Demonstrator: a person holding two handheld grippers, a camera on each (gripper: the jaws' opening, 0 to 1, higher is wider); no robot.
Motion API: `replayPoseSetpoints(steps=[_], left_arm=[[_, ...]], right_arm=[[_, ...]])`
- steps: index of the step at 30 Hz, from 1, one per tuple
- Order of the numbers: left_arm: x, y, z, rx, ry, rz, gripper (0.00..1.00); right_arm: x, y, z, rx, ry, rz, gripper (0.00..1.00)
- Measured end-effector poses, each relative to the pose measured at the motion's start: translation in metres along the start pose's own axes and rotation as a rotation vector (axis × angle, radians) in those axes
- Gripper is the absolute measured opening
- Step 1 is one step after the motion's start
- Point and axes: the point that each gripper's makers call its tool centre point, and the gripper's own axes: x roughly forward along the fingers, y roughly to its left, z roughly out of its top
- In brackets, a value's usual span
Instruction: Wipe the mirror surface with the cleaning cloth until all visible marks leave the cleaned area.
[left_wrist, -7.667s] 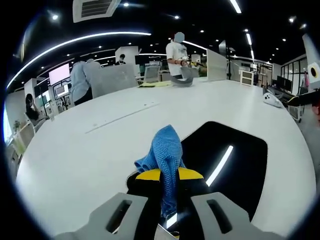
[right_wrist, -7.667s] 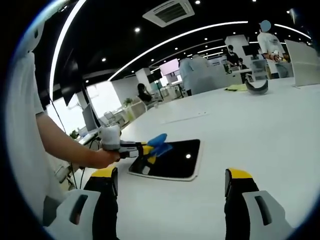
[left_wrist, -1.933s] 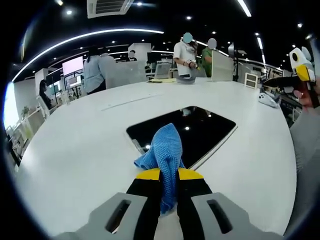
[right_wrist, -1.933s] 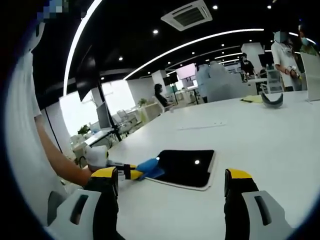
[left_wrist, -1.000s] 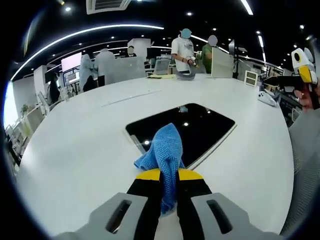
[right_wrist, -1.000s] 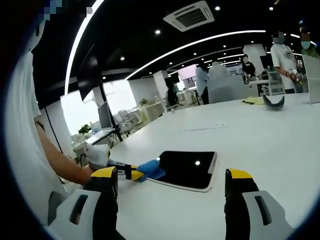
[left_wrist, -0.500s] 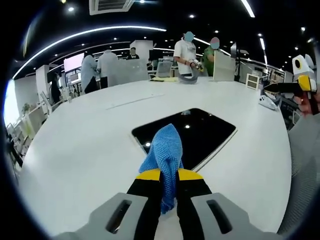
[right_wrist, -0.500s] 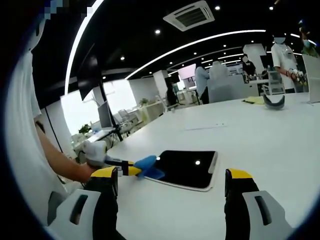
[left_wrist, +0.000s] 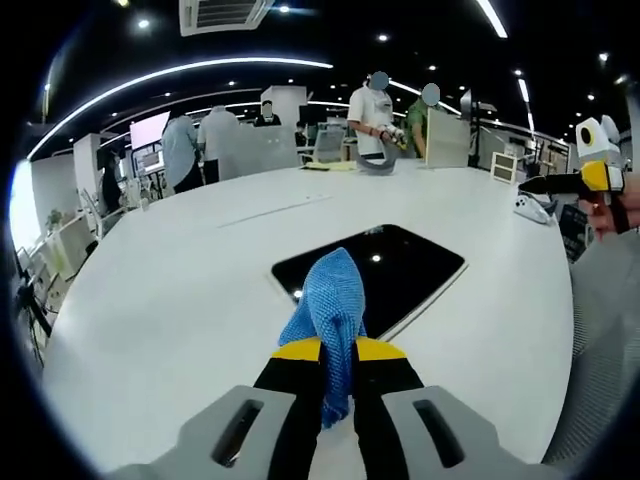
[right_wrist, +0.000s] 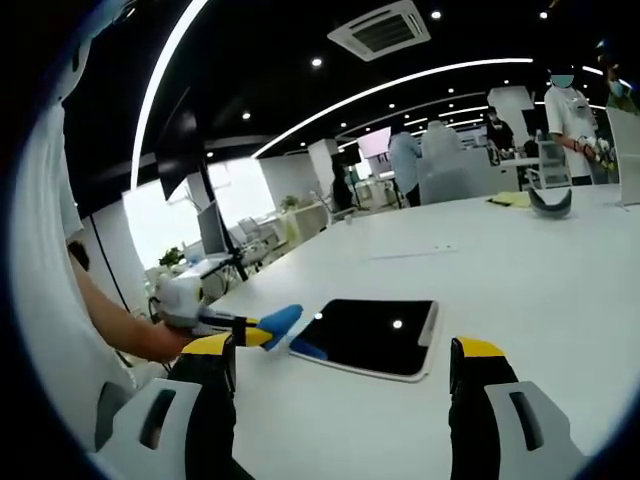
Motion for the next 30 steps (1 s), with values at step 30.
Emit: replayPoseSetpoints(steps=[30], left_arm=[[-0.065,0.006,0.007,-0.007,-0.036,0.046,0.07]], right_arm=[[0.009,0.007,-0.002,-0.013,0.013,0.025,0.88]])
